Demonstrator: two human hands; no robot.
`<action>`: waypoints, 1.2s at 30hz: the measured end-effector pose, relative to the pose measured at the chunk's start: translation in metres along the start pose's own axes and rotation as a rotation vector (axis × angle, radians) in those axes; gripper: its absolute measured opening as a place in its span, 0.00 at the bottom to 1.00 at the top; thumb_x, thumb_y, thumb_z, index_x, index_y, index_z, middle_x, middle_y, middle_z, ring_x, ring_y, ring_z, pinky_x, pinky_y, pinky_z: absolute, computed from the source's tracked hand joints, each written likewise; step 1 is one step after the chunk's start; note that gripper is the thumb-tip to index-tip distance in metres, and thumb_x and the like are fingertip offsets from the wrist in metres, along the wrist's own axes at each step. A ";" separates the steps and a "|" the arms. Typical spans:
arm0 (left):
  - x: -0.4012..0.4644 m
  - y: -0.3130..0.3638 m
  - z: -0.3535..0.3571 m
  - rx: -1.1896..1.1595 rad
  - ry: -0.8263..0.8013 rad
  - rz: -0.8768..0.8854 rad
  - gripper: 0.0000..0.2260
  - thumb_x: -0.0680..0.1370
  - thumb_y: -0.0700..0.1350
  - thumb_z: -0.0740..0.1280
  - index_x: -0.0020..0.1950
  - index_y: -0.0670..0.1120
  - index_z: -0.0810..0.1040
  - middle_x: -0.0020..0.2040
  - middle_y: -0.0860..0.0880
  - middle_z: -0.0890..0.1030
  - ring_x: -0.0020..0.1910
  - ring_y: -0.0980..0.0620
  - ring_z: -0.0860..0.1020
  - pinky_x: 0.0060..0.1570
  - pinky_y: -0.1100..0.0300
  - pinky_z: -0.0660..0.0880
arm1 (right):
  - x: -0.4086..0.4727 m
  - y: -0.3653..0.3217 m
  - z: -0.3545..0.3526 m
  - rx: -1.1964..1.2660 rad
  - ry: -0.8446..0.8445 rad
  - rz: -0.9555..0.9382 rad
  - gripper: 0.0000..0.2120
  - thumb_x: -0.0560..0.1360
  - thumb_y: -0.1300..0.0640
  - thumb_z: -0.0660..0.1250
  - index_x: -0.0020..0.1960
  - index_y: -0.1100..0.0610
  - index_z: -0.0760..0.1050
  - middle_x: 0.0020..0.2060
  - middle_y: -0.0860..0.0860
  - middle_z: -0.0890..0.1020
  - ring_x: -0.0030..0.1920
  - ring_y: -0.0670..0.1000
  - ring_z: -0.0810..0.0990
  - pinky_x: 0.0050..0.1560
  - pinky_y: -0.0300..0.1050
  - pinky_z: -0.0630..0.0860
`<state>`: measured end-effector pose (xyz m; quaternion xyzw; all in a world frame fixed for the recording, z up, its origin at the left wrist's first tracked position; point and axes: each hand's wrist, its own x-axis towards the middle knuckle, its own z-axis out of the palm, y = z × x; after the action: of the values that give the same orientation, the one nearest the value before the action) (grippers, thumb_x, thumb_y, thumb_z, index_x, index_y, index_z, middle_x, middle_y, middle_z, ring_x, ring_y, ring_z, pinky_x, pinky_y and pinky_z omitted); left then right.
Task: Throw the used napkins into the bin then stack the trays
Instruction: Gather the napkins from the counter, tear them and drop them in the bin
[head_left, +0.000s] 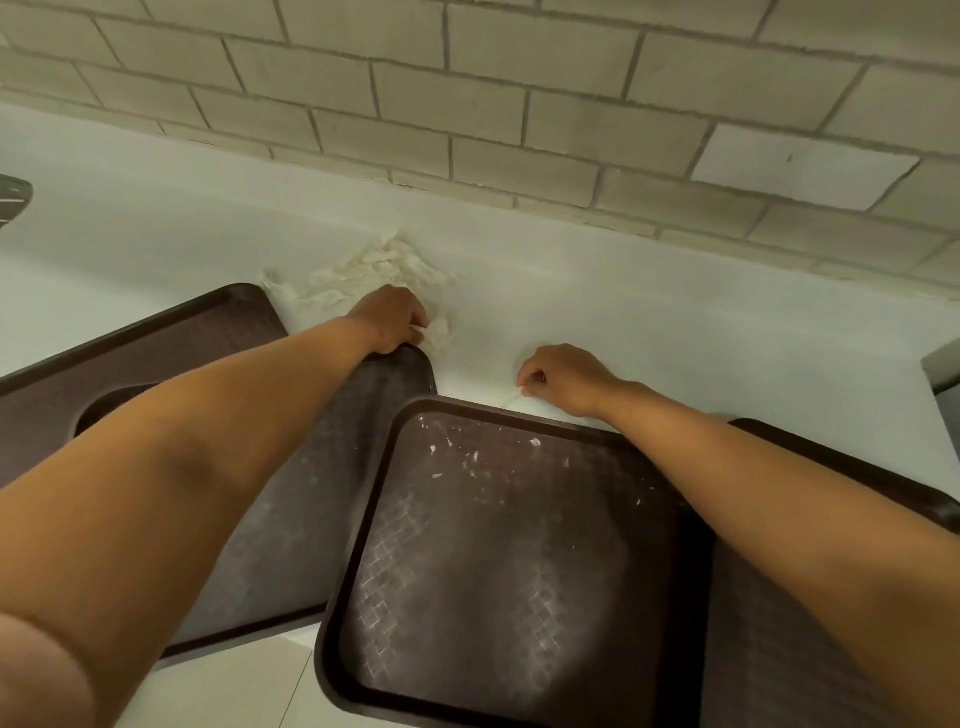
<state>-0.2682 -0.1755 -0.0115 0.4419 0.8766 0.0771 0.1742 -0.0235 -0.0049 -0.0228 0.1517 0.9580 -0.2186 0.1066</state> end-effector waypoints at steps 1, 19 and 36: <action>-0.001 0.002 -0.002 0.008 0.013 0.005 0.11 0.76 0.46 0.73 0.58 0.46 0.84 0.58 0.48 0.83 0.59 0.47 0.79 0.56 0.58 0.71 | -0.001 0.000 -0.001 -0.002 -0.003 0.002 0.06 0.81 0.53 0.67 0.55 0.52 0.82 0.44 0.43 0.75 0.48 0.49 0.76 0.49 0.41 0.67; -0.076 0.058 -0.080 -0.182 0.257 0.130 0.13 0.76 0.51 0.73 0.58 0.46 0.82 0.50 0.51 0.81 0.47 0.52 0.77 0.48 0.64 0.69 | -0.087 -0.045 -0.099 0.240 0.351 0.035 0.05 0.79 0.51 0.68 0.52 0.50 0.83 0.47 0.43 0.81 0.46 0.41 0.78 0.44 0.33 0.71; -0.232 0.145 -0.082 -0.469 0.271 0.447 0.05 0.75 0.42 0.75 0.50 0.45 0.85 0.41 0.48 0.84 0.36 0.59 0.77 0.42 0.65 0.74 | -0.285 -0.090 -0.077 0.449 0.592 0.085 0.04 0.79 0.55 0.70 0.51 0.53 0.84 0.42 0.50 0.86 0.42 0.49 0.84 0.50 0.44 0.82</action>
<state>-0.0633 -0.2738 0.1616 0.5567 0.7317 0.3706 0.1319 0.2011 -0.1169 0.1572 0.2677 0.8685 -0.3653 -0.2017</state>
